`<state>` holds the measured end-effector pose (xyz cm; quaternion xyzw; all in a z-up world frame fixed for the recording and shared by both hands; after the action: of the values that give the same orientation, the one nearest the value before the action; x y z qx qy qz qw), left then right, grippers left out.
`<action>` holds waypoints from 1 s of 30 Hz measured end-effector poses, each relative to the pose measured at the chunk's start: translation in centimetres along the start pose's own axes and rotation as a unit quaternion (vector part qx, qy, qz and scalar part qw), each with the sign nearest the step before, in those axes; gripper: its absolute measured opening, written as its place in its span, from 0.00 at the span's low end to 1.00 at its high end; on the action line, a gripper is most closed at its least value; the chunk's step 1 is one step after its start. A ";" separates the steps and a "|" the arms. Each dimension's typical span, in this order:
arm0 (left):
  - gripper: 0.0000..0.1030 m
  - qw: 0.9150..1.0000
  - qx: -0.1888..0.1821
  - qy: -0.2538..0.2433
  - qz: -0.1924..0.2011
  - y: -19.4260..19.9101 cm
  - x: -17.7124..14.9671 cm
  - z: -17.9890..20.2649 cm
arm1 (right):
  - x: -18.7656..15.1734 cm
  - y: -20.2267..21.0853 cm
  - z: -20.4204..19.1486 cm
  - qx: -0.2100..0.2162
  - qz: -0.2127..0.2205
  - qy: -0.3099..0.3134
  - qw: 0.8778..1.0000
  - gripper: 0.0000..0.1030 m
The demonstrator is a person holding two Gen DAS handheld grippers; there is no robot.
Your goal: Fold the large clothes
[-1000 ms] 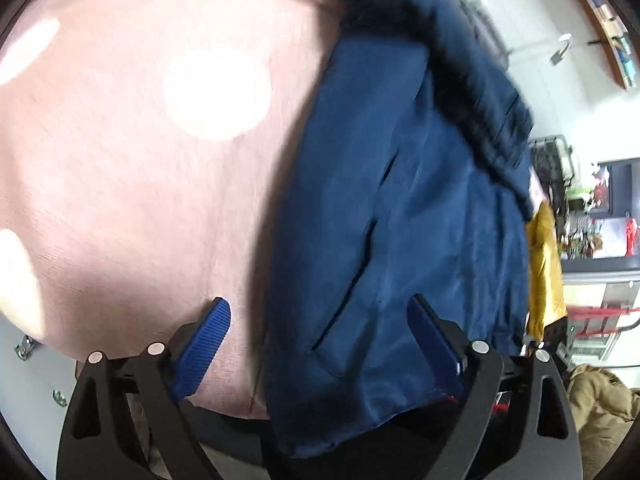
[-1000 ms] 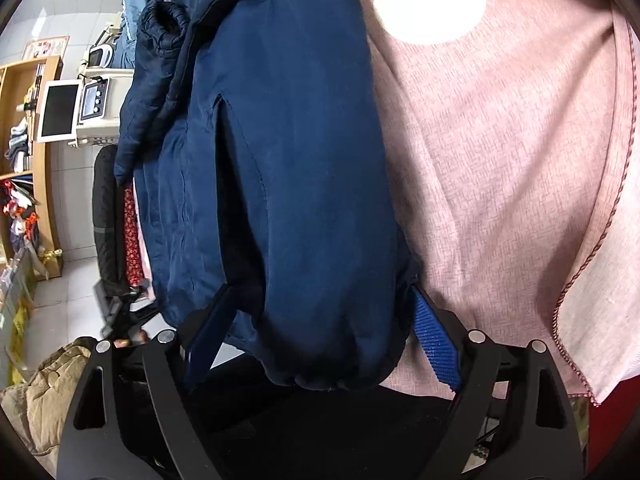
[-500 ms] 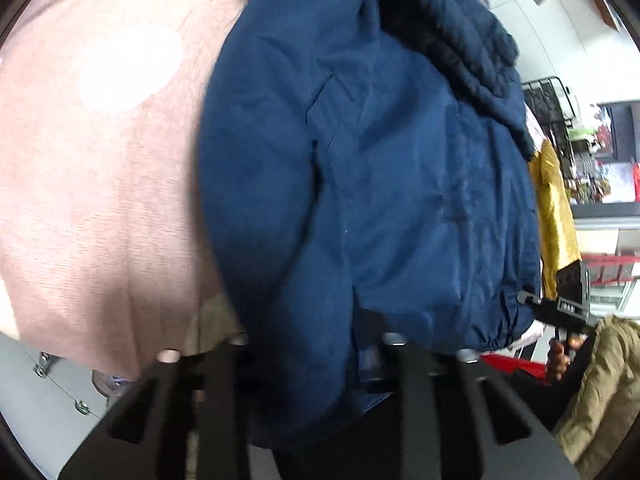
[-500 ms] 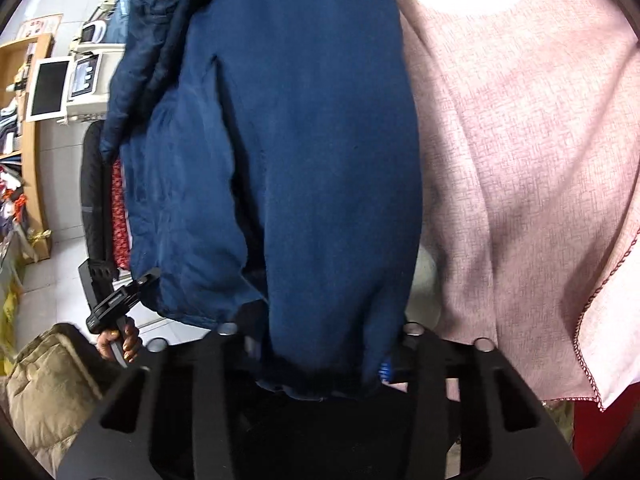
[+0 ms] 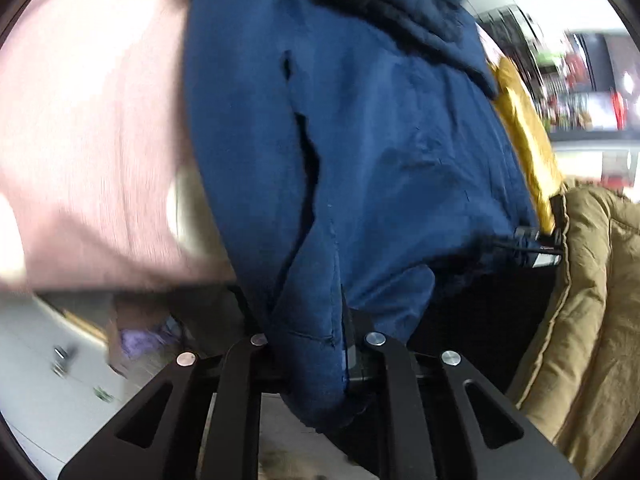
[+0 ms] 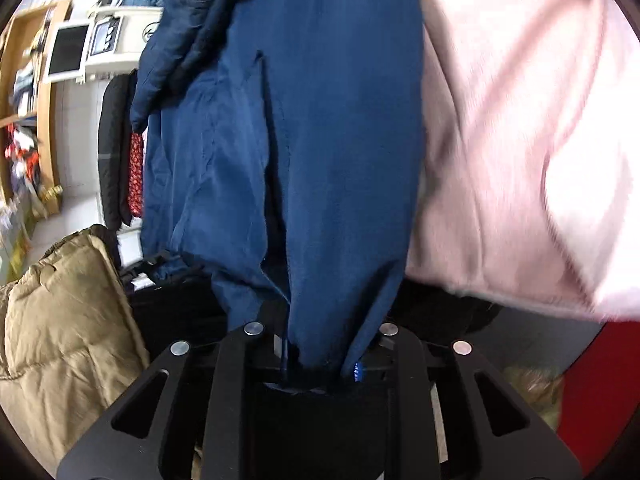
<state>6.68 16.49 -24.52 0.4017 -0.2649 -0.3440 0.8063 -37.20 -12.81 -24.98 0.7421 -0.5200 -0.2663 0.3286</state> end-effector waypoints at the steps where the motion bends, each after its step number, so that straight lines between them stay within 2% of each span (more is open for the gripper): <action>1: 0.13 1.000 0.001 0.015 0.003 -0.2 0.1 -0.3 | 0.0 -0.3 0.1 -0.001 0.001 -0.008 1.000 0.21; 5: 0.12 1.000 0.017 0.023 0.005 -0.9 1.6 -0.3 | 1.0 -1.5 -0.8 -0.021 -0.012 0.020 1.000 0.21; 8: 0.12 1.000 0.005 0.009 0.028 0.1 4.4 0.9 | 2.6 -1.5 -2.3 -0.017 -0.017 0.055 0.998 0.21; 10: 0.12 0.998 -0.009 0.010 0.057 1.2 7.4 1.6 | 4.3 -1.2 -3.5 -0.009 -0.007 0.071 0.997 0.21; 13: 0.12 0.995 -0.015 0.000 0.095 2.4 12.2 1.9 | 8.5 -0.2 -5.8 0.011 0.037 0.081 0.996 0.21; 16: 0.12 0.993 -0.005 -0.008 0.119 2.2 17.0 2.5 | 14.5 1.1 -7.1 0.030 0.094 0.055 0.994 0.20; 19: 0.13 0.987 -0.004 -0.010 0.160 3.3 22.5 2.6 | 19.5 2.3 -8.4 0.049 0.136 0.037 0.989 0.20; 23: 0.13 0.979 -0.017 -0.017 0.203 4.8 28.9 4.1 | 25.3 3.7 -10.2 0.102 0.171 -0.017 0.980 0.20; 25: 0.13 0.978 -0.009 -0.022 0.208 4.6 31.4 4.9 | 27.5 3.9 -10.8 0.112 0.177 -0.034 0.977 0.20; 27: 0.13 0.979 -0.006 -0.007 0.204 3.6 33.5 4.8 | 29.7 3.4 -11.1 0.121 0.181 -0.061 0.974 0.20; 30: 0.16 0.983 0.002 0.058 0.174 0.8 35.3 2.8 | 31.9 1.6 -10.8 0.123 0.176 -0.108 0.971 0.21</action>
<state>27.04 -11.57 -17.03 0.3704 -0.2845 -0.1740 0.8669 -20.04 -41.10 -18.50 0.6401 -0.7039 -0.2168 0.2186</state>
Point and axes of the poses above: each gripper's, at about its wrist camera, not at the fingertips, and y roughly against the way its jaws point, z to its right, x to its top, the point moved 5 cm from there along -y, roughly the way its jaws point, and after that the axes turned 15 degrees about z, right-handed, at the moved point
